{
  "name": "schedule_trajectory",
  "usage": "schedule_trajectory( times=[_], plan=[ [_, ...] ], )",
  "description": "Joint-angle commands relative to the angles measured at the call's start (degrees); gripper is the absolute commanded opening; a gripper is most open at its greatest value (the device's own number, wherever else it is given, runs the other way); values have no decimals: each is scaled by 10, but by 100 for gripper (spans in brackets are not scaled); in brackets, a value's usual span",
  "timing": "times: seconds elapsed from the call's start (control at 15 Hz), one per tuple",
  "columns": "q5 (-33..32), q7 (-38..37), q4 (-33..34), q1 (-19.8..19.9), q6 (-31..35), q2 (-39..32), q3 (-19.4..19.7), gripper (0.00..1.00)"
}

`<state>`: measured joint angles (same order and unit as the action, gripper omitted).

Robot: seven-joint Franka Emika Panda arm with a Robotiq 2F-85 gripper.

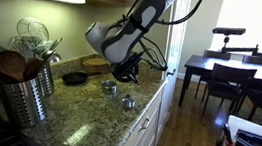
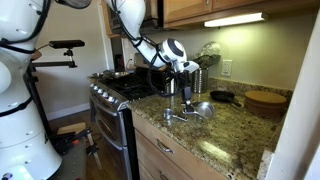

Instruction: Unstack the cups

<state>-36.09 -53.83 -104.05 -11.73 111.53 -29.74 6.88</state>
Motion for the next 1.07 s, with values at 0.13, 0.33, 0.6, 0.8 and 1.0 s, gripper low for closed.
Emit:
schedule_trajectory(
  times=[0.13, 0.33, 0.6, 0.8, 1.0],
  plan=[
    [-35, 10, 2, 5, -5, -14, -5, 2],
    [-45, 14, 7, 6, -4, -25, -5, 2],
    [-51, 25, 18, 6, -3, -38, -6, 2],
    [-54, 31, 24, 6, -3, -45, -6, 10],
    [-54, 33, 25, 6, -3, -46, -6, 38]
  ],
)
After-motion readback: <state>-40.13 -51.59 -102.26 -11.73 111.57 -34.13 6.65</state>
